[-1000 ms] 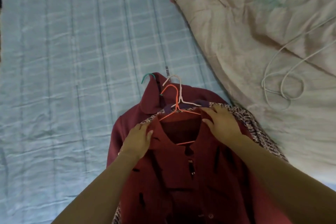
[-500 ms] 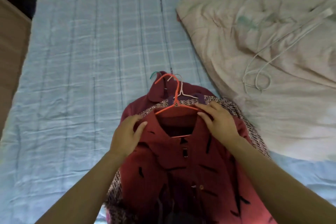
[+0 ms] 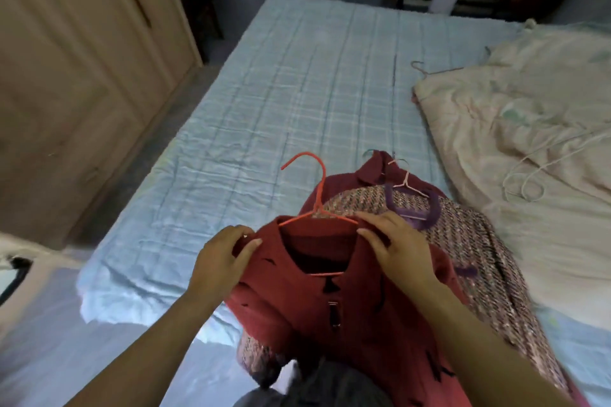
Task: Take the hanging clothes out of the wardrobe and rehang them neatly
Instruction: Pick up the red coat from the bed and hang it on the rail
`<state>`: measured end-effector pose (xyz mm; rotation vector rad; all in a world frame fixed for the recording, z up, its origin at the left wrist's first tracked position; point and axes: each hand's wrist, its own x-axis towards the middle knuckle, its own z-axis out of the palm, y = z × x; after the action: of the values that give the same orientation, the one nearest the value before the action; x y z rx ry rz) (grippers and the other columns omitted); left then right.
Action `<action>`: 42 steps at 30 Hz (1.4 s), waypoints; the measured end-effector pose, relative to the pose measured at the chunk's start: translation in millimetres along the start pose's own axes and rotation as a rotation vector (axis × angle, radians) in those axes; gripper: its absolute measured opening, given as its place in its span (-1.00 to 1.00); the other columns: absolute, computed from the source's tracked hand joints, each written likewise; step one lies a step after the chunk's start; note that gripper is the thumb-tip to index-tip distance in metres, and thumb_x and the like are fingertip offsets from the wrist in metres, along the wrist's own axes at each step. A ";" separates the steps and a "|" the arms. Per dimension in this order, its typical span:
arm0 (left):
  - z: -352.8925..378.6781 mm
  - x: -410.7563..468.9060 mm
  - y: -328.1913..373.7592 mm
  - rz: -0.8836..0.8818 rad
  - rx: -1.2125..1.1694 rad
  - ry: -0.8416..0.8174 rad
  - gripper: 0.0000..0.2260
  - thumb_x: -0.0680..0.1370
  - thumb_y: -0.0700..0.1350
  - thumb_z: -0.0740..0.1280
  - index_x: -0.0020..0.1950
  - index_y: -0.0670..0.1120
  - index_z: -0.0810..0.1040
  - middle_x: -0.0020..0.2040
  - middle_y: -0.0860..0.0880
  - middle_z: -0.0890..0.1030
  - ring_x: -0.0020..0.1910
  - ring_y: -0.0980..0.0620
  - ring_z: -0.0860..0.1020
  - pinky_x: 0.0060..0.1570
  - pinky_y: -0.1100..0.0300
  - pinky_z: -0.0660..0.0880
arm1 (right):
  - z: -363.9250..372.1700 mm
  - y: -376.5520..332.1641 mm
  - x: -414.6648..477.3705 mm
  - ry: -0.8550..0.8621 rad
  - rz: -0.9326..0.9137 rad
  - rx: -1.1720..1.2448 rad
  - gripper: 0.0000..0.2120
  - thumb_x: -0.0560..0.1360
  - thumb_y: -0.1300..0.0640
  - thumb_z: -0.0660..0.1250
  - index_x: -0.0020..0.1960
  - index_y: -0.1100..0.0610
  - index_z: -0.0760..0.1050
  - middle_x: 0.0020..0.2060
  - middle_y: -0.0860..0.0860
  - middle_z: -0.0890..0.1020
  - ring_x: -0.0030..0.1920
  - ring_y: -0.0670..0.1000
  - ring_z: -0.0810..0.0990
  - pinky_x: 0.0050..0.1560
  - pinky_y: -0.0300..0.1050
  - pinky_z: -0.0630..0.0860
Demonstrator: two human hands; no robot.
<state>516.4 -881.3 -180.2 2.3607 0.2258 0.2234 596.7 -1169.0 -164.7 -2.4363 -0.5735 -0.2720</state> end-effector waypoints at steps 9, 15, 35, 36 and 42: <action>-155.0 -192.0 -121.6 -0.329 -0.005 0.320 -0.71 0.43 0.27 0.18 -0.11 0.11 0.54 -0.15 0.21 0.57 -0.12 0.22 0.49 -0.14 0.50 0.33 | 111.2 -212.9 -23.3 -0.177 -0.366 0.121 -0.68 0.47 -0.17 0.21 0.08 -0.08 0.61 -0.24 -0.09 0.57 -0.21 -0.08 0.58 -0.23 -0.20 0.46; -239.7 -276.9 -175.2 -0.515 0.097 0.605 -0.74 0.47 0.13 0.24 -0.08 -0.02 0.58 -0.14 0.08 0.60 -0.14 0.07 0.52 -0.19 0.44 0.30 | 183.7 -348.3 -26.6 -0.227 -0.618 0.240 -0.70 0.46 -0.15 0.24 0.04 -0.05 0.64 -0.30 -0.04 0.57 -0.33 0.02 0.59 -0.40 -0.11 0.50; -664.7 -246.5 -371.6 -0.579 0.638 1.208 -0.67 0.47 0.13 0.19 -0.09 -0.08 0.61 -0.22 -0.04 0.57 -0.23 -0.10 0.55 -0.14 0.09 0.41 | 393.1 -811.6 131.7 -0.263 -0.918 0.816 -0.77 0.40 0.04 0.41 0.01 0.09 0.66 -0.15 -0.06 0.69 -0.12 -0.12 0.61 -0.07 -0.30 0.47; -691.6 -243.1 -375.7 -0.570 0.667 1.256 -0.66 0.47 0.13 0.20 -0.10 -0.10 0.60 -0.23 -0.06 0.57 -0.24 -0.11 0.55 -0.16 0.08 0.43 | 395.3 -841.4 143.7 -0.242 -0.947 0.850 -0.77 0.40 0.04 0.41 0.02 0.10 0.66 -0.16 -0.06 0.68 -0.12 -0.12 0.60 -0.08 -0.31 0.46; -857.2 -232.0 -386.9 -0.468 0.750 1.498 -0.68 0.49 0.15 0.17 -0.05 -0.02 0.59 -0.16 0.01 0.59 -0.16 -0.04 0.57 -0.06 -0.06 0.49 | 381.8 -1028.1 212.9 -0.131 -1.092 1.000 -0.76 0.40 0.07 0.46 0.04 0.12 0.65 -0.18 -0.13 0.62 -0.11 -0.23 0.55 -0.05 -0.58 0.34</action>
<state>60.3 -87.4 136.3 2.1567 1.7474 1.8753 331.2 -126.8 137.7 -1.0202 -1.5943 -0.1748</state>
